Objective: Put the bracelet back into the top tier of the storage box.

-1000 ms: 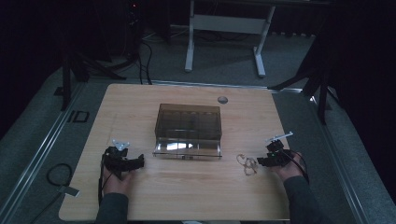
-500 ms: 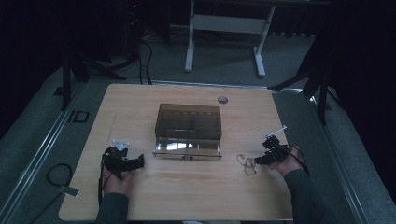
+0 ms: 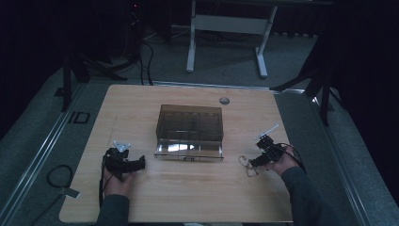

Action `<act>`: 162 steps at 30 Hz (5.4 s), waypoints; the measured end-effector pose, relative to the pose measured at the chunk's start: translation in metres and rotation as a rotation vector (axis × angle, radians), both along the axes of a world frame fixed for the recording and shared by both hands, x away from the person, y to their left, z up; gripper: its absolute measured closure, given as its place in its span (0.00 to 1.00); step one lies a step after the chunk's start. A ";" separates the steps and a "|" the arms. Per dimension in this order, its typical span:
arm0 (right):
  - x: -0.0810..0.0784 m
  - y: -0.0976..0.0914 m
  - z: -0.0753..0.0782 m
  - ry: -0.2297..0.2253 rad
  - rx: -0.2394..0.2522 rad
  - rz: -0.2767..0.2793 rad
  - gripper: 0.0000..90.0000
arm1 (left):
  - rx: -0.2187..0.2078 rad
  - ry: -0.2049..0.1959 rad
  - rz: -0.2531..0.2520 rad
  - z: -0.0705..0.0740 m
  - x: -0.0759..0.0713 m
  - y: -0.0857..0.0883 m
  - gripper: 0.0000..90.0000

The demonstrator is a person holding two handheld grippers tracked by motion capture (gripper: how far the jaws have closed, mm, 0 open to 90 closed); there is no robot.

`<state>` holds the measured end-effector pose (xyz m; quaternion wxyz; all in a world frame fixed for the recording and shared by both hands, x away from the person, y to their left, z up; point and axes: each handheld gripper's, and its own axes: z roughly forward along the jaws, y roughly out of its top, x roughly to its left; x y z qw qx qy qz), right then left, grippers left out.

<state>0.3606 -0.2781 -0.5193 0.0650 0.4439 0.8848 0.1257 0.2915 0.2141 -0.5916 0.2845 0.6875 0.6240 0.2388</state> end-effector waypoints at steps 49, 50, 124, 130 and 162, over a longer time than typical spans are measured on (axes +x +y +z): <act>0.006 0.031 -0.013 0.134 -0.066 0.037 0.41 | 0.000 0.000 0.002 0.000 0.000 0.000 0.03; 0.006 0.031 -0.013 0.134 -0.072 0.039 0.41 | 0.000 0.000 0.002 0.000 0.000 0.000 0.03; 0.006 0.038 -0.013 0.210 -0.174 0.121 0.94 | 0.001 0.000 0.002 0.000 0.000 0.000 0.03; 0.005 0.036 -0.002 0.198 -0.139 0.118 0.94 | 0.000 0.000 0.002 0.000 0.000 0.000 0.03; -0.010 0.056 0.053 0.148 -0.125 0.231 0.94 | 0.000 0.000 0.002 0.000 0.000 0.000 0.03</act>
